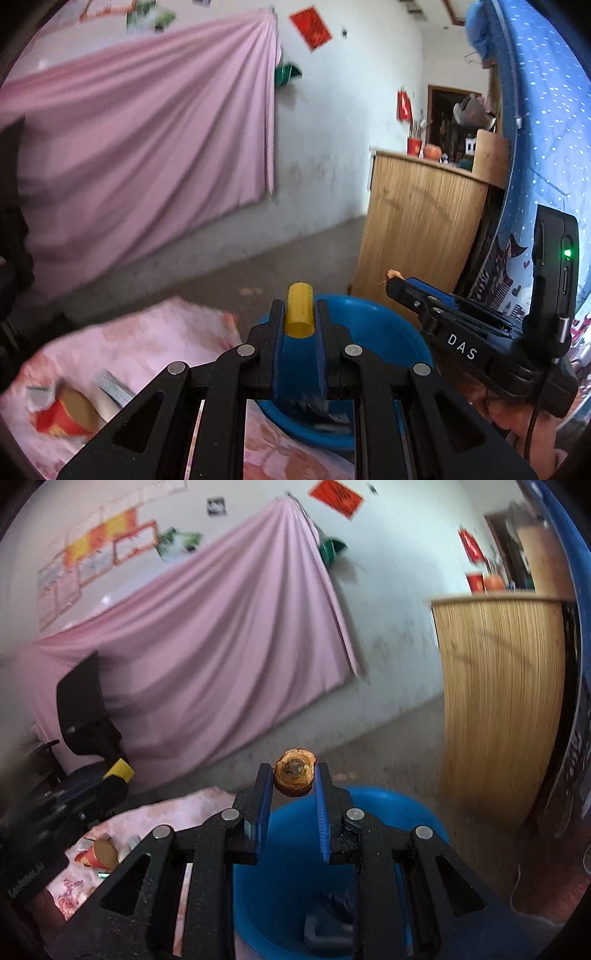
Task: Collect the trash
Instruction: 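Carry shell and yellow cylinder over the blue basin and open both tools, then move both tools back over the bed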
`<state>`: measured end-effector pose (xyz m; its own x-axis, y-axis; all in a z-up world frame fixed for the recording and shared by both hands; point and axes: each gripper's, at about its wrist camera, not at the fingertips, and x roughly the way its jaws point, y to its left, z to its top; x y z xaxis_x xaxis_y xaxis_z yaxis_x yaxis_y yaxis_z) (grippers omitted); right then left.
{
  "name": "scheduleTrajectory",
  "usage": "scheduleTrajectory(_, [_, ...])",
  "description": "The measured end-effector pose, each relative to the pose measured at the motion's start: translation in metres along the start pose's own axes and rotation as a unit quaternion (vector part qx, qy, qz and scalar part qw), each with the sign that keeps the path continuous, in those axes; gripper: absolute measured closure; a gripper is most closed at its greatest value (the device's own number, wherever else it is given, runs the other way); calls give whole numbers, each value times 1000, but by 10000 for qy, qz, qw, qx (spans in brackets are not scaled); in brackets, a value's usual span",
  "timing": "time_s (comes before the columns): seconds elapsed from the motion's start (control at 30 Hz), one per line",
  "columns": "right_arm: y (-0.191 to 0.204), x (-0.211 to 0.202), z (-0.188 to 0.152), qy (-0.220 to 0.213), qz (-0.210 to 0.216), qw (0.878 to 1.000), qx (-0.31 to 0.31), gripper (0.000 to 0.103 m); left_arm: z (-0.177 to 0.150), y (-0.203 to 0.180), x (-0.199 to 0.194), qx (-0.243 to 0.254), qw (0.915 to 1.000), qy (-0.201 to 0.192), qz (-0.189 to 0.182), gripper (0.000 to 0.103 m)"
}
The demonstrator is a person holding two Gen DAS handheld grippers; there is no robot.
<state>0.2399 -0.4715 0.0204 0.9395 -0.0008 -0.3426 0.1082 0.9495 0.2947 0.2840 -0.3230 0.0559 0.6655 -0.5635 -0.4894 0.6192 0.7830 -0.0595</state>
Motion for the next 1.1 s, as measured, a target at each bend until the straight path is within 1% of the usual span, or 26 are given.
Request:
scheduleTrajectory(0.13, [-8, 12, -8, 401, -37, 9991, 101, 51, 5, 4, 18, -259, 9985, 473, -43, 91])
scheduleTrajectory(0.27, [-17, 21, -12, 634, -77, 9977, 203, 51, 7, 4, 31, -286, 9963, 798, 102, 91])
scheduleTrajectory(0.33, [-21, 24, -15, 715, -83, 9971, 255, 51, -2, 5, 29, -287, 9958, 861, 135, 91])
scheduleTrajectory(0.53, [-29, 28, -13, 796, -119, 9960, 375, 50, 0, 7, 34, -416, 9946, 948, 94, 90])
scheduleTrajectory(0.6, [-31, 30, -13, 826, -118, 9957, 399, 50, 1, 8, 35, -408, 9942, 982, 159, 83])
scheduleTrajectory(0.63, [-31, 30, -13, 833, -119, 9956, 409, 50, 1, 9, 34, -426, 9941, 982, 191, 71])
scheduleTrajectory(0.67, [-31, 30, -12, 832, -123, 9956, 414, 50, 1, 10, 32, -473, 9942, 944, 217, 63])
scheduleTrajectory(0.77, [-30, 30, -10, 814, -130, 9957, 414, 49, 0, 16, 27, -623, 9942, 857, 205, 63])
scheduleTrajectory(0.9, [-26, 28, -10, 768, -126, 9963, 368, 48, -2, 24, 15, -682, 9941, 734, 409, 62])
scheduleTrajectory(1.0, [-19, 24, -8, 650, -109, 9975, 251, 46, -2, 33, -2, -736, 9938, 470, 685, 54])
scheduleTrajectory(1.03, [-15, 21, -6, 580, -89, 9981, 212, 43, -3, 36, -9, -773, 9934, 354, 768, 50])
scheduleTrajectory(1.1, [-7, 16, -3, 419, -53, 9990, 114, 36, -3, 45, -23, -855, 9919, 147, 931, 49])
